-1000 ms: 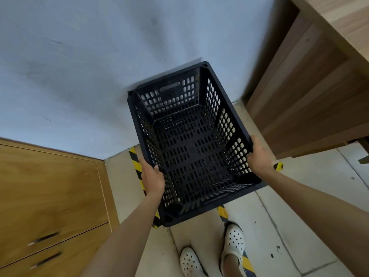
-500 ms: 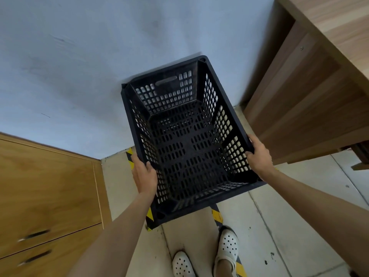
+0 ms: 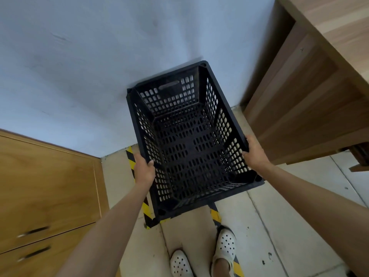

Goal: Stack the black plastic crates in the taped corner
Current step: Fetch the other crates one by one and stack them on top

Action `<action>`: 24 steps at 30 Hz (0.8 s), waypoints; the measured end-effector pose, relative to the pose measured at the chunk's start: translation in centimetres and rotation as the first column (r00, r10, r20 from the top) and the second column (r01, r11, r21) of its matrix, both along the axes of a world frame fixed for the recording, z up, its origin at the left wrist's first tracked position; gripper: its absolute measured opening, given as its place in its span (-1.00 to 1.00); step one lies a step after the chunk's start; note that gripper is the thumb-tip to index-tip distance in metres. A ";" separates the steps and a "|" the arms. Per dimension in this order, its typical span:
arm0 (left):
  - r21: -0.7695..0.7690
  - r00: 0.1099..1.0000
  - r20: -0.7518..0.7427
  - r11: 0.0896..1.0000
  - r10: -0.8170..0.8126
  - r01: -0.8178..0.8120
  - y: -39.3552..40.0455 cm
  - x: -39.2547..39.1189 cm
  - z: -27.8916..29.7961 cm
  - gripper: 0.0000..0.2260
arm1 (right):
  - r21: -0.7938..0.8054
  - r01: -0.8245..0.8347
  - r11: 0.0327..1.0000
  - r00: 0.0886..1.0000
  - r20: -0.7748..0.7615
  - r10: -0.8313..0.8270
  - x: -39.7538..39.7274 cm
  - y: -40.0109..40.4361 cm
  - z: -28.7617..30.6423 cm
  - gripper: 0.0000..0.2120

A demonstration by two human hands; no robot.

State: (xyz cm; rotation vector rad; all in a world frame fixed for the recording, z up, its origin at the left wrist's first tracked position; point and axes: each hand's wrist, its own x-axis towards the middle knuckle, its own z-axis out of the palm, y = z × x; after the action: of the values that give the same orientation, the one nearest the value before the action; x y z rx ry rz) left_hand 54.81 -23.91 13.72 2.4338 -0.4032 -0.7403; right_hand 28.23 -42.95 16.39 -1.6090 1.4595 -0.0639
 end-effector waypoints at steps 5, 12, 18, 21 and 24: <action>0.014 1.000 -0.011 1.000 -0.021 0.021 0.0 1.1 1.0 -0.57 | -0.034 -0.072 0.997 0.993 -0.094 0.069 -0.3 0.5 0.4 -0.40; -0.039 0.999 0.021 0.999 0.037 -0.036 -0.4 2.1 0.8 -0.61 | -0.036 -0.008 0.999 1.000 -0.004 0.008 -0.6 0.5 -0.2 -0.41; -0.099 0.998 -0.016 0.993 0.064 -0.065 0.2 3.1 0.6 -0.58 | -0.043 0.011 0.999 1.000 -0.015 -0.012 0.1 1.2 -0.7 -0.41; -0.086 0.995 -0.015 0.991 0.098 -0.099 0.6 3.7 0.7 -0.58 | -0.009 -0.004 1.000 1.000 0.014 0.004 1.4 0.9 -1.0 -0.37; -0.086 0.994 -0.021 0.990 0.108 -0.109 1.1 3.7 0.8 -0.56 | 0.000 -0.005 1.000 1.000 0.030 0.005 1.8 0.8 -2.0 -0.37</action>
State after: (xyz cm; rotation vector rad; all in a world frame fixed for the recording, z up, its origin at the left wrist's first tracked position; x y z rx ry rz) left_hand 58.54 -22.85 14.51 2.3464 -0.2881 -0.6807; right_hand 29.99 -42.13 14.39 -1.6048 1.4328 -0.0840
